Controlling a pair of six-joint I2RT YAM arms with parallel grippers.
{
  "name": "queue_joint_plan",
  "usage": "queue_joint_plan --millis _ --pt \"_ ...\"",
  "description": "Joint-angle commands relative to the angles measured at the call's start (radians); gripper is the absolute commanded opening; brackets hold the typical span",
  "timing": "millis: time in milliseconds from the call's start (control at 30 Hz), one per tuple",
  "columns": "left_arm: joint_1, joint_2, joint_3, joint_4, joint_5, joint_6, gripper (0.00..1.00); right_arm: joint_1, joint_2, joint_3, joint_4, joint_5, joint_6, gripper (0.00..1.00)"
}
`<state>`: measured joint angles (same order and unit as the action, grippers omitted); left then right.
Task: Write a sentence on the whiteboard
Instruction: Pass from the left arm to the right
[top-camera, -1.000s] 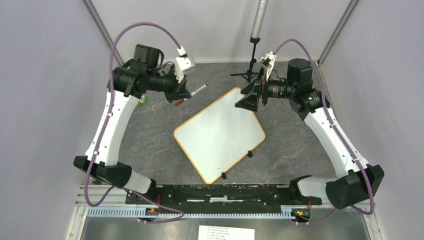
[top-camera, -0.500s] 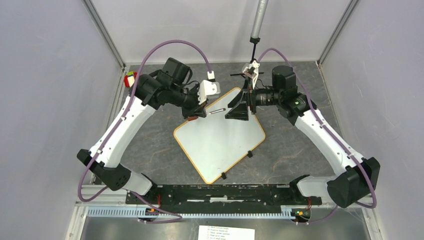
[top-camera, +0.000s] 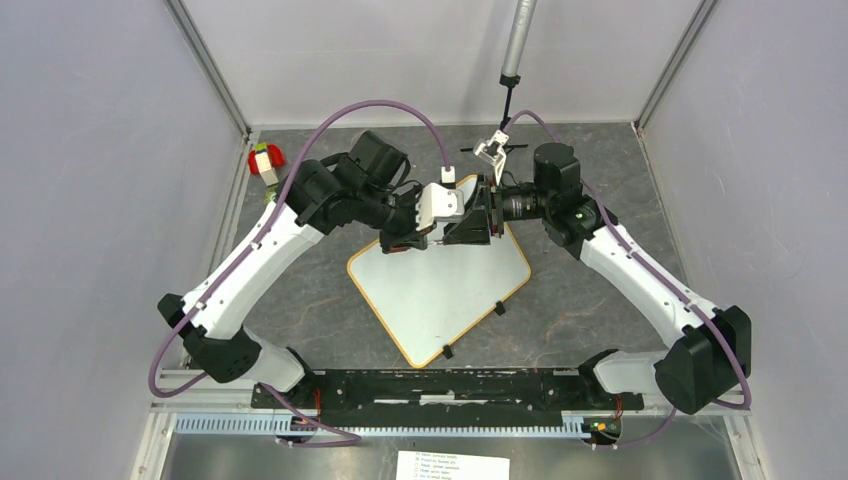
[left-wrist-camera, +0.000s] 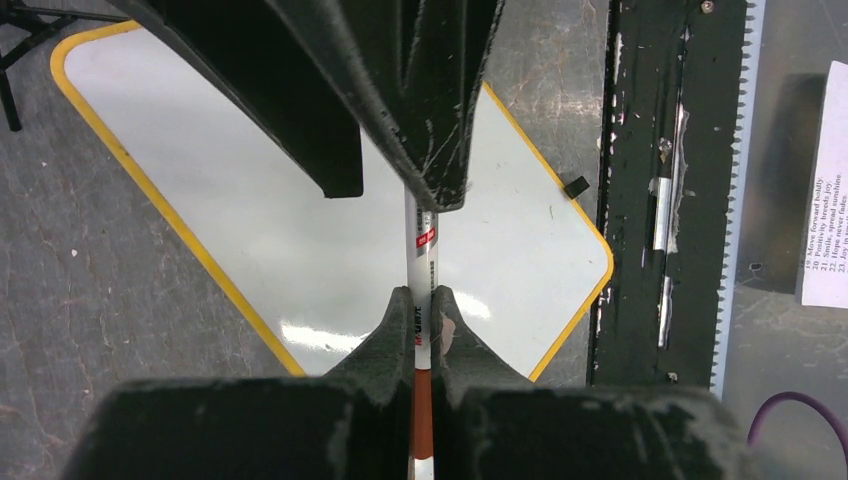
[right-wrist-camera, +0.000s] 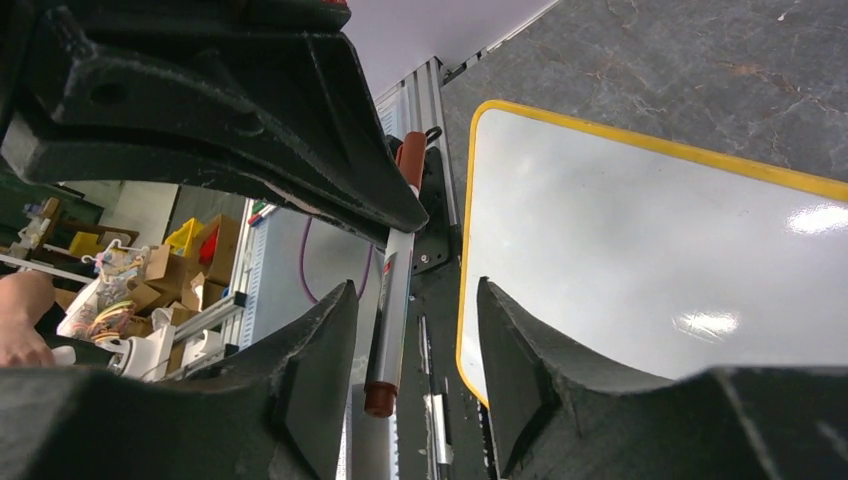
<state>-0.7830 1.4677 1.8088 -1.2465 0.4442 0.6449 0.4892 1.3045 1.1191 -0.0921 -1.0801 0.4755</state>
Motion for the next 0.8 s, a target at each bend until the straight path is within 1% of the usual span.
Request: queue_joint_plan --millis 0,100,167,333,467,700,767 --pt "-0.019 0.001 0.019 0.038 -0.025 -0.011 0.02 0.005 -0.02 -0.014 0.085 -0.023 0.047 0.5" --pt "-0.021 0.005 0.011 0.053 -0.031 -0.027 0.02 0.008 -0.028 -0.031 0.084 -0.019 0.053 0.43" --pt "-0.022 0.009 0.012 0.059 -0.032 -0.036 0.02 0.011 -0.031 -0.041 0.084 -0.017 0.057 0.4" --pt "-0.024 0.018 0.015 0.068 -0.033 -0.045 0.03 0.018 -0.033 -0.05 0.085 -0.016 0.057 0.4" --pt "-0.032 0.026 0.019 0.068 -0.03 -0.041 0.02 0.02 -0.028 -0.045 0.097 -0.015 0.056 0.36" --pt "-0.047 0.034 0.02 0.068 -0.033 -0.044 0.02 0.022 -0.023 -0.036 0.11 -0.014 0.056 0.36" --pt "-0.048 0.04 0.025 0.068 -0.04 -0.05 0.02 0.025 -0.023 -0.037 0.109 -0.013 0.057 0.34"
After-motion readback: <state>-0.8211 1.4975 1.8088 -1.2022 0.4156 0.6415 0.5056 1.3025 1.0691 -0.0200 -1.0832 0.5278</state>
